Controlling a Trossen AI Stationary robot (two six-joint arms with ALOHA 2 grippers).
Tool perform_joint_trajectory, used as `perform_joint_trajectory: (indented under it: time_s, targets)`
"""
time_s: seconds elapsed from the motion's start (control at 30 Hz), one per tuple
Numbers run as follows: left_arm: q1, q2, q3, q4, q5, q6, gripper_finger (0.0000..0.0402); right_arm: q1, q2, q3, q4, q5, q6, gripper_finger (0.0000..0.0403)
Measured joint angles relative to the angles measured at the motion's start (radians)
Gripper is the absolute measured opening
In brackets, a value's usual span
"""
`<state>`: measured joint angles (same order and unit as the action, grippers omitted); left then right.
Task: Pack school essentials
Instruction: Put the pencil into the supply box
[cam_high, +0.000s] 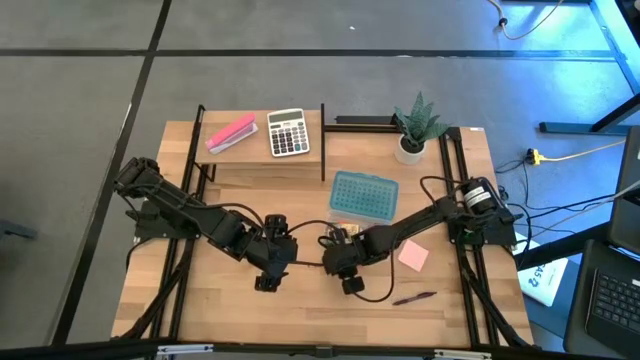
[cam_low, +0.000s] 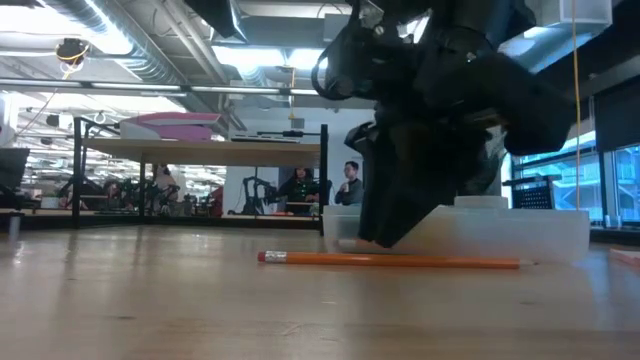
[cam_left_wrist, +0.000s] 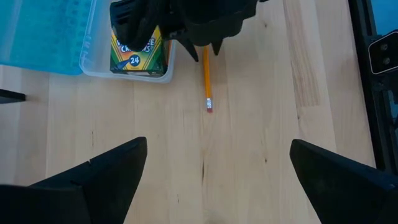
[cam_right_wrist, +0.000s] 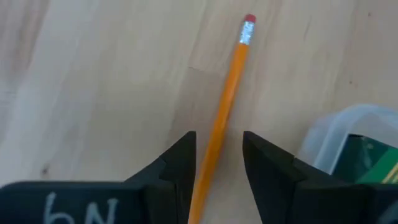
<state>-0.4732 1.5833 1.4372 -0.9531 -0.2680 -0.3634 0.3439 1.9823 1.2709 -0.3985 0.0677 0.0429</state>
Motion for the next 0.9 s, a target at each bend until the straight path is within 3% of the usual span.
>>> perform_joint_trajectory:
  time_s: [0.5,0.9]
  targets:
    - [0.0,0.0,0.0,-0.004,0.0,-0.002,0.039,-0.006,0.036,0.0,0.014,-0.016,0.031,0.013]
    - [0.0,0.0,0.0,-0.005,0.0,-0.003,0.039,-0.005,0.036,0.0,0.014,-0.019,0.031,0.0035]
